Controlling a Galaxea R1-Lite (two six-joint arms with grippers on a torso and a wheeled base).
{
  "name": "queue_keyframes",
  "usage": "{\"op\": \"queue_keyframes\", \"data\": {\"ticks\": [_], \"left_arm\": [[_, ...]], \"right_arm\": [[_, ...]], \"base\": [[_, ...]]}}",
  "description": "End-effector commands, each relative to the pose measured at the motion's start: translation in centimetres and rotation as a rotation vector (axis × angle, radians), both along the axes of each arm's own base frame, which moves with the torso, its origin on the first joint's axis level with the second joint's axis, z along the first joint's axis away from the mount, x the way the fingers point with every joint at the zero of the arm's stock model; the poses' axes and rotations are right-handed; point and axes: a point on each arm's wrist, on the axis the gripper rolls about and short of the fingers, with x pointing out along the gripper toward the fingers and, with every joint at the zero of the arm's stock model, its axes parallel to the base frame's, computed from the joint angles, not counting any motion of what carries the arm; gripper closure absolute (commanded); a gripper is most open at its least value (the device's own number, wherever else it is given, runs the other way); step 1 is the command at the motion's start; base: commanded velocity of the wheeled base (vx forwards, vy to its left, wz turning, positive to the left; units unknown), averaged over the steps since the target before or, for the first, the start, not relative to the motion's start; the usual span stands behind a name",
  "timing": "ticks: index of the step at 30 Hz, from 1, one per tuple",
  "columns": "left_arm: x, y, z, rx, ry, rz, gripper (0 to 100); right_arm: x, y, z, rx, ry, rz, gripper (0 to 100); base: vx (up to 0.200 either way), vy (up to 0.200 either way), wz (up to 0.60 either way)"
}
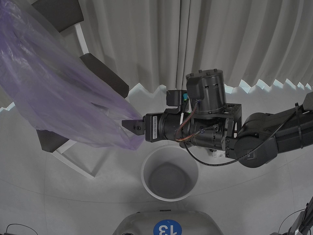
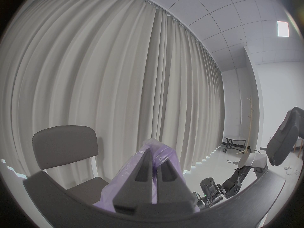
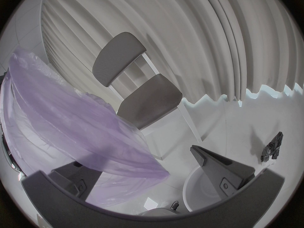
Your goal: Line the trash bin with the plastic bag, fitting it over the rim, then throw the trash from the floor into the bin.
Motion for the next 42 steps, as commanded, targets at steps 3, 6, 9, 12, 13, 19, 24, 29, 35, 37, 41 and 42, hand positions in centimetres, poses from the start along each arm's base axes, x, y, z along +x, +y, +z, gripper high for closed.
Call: {"op": "queue_keyframes", "data": {"ticks": [3,6,9,12,13,19,24,29,35,37,41,42], "left_arm": [[-0.1,0.0,0.0,-0.001,-0.002,0.000,100],[-0.1,0.0,0.0,-0.002,-0.001,-0.001,100],[-0.1,0.0,0.0,-0.002,-0.001,-0.001,100],[-0.1,0.0,0.0,-0.001,-0.002,0.000,100],[-0.1,0.0,0.0,-0.001,-0.002,0.000,100],[-0.1,0.0,0.0,-0.001,-0.002,0.000,100],[0.0,0.0,0.0,-0.001,0.001,-0.001,100],[0.0,0.0,-0.1,-0.001,0.002,-0.001,100],[0.0,0.0,-0.1,-0.001,0.002,-0.001,100],[0.0,0.0,-0.1,0.000,0.002,-0.002,100],[0.0,0.0,-0.1,0.001,0.001,0.000,100],[0.0,0.0,-0.2,0.002,0.005,0.000,100]], "right_arm": [[-0.2,0.0,0.0,0.000,-0.002,0.005,0],[-0.2,0.0,0.0,0.000,-0.002,0.005,0],[-0.2,0.0,0.0,0.001,-0.002,0.006,0],[-0.2,0.0,0.0,0.001,-0.002,0.006,100],[-0.2,0.0,0.0,0.000,0.000,0.006,100],[-0.2,0.0,0.0,0.002,0.000,0.006,100],[-0.5,-0.3,0.3,0.011,0.003,0.036,100],[-0.7,-0.5,0.6,0.014,-0.001,0.037,100],[-1.0,-0.8,0.7,0.012,-0.001,0.037,100],[-1.1,-0.9,0.8,0.011,-0.004,0.036,100],[-1.9,-1.3,1.8,0.015,-0.018,0.034,100],[-2.3,-1.5,1.9,0.013,-0.019,0.036,100]], "base": [[0.000,0.000,0.00],[0.000,0.000,0.00],[0.000,0.000,0.00],[0.000,0.000,0.00],[0.000,0.000,0.00],[0.000,0.000,0.00],[0.000,0.000,0.00],[0.000,0.000,0.00],[0.000,0.000,0.00],[0.000,0.000,0.00],[0.000,0.000,0.00],[0.000,0.000,0.00]]}}
